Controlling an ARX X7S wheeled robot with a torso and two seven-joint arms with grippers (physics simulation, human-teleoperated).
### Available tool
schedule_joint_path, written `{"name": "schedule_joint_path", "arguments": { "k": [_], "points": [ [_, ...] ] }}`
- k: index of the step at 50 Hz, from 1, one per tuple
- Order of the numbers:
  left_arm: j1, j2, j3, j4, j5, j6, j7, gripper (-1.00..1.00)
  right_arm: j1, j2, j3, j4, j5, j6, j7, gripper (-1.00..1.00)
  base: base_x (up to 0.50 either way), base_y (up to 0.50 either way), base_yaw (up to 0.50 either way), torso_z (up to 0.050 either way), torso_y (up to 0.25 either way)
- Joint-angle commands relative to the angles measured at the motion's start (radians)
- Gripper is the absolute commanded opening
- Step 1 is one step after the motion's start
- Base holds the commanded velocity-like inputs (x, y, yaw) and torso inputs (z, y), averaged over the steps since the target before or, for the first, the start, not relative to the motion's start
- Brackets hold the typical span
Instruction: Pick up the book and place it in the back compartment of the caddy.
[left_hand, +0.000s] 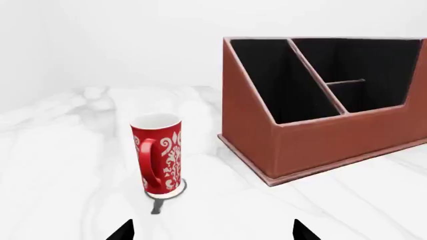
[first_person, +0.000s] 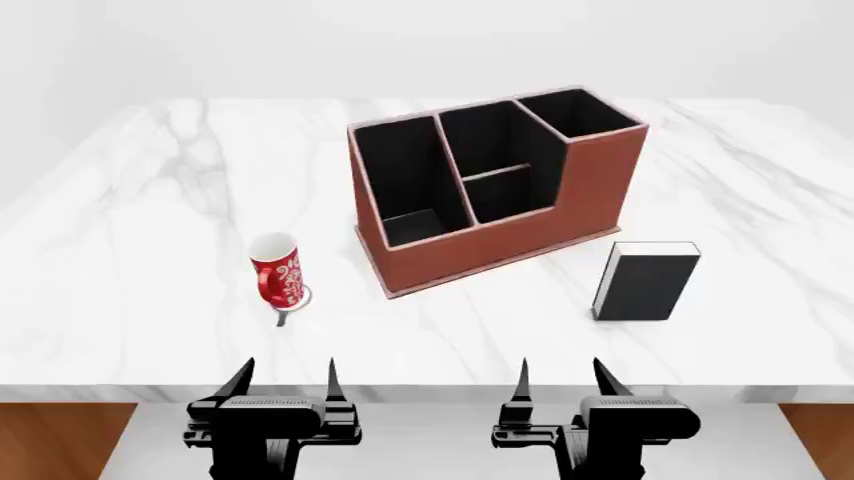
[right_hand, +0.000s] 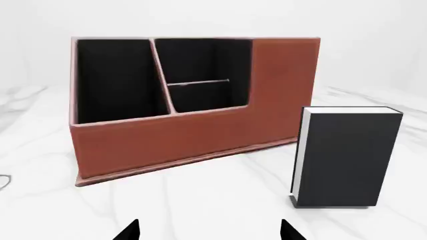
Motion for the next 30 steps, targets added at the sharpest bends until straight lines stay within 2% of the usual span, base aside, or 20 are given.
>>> {"name": "schedule_joint_path", "arguments": {
  "k": [1, 13, 30],
  "points": [
    [0.0, -0.016, 0.016, -0.001, -0.018, -0.001, -0.019, 1.0, 0.002, 0.016, -0.016, 0.0, 0.016, 0.003, 0.022, 1.0, 0.0, 0.0, 0.0, 0.0, 0.0],
    [0.003, -0.051, 0.061, 0.002, -0.038, 0.006, -0.06, 1.0, 0.001, 0.05, -0.056, -0.017, 0.086, 0.032, 0.027, 1.0, 0.0, -0.02, 0.0, 0.0, 0.0],
    [0.0, -0.077, 0.086, 0.0, -0.052, 0.023, -0.096, 1.0, 0.021, 0.075, -0.089, 0.014, 0.103, 0.037, 0.056, 1.0, 0.0, -0.5, 0.0, 0.0, 0.0]
  ]
}}
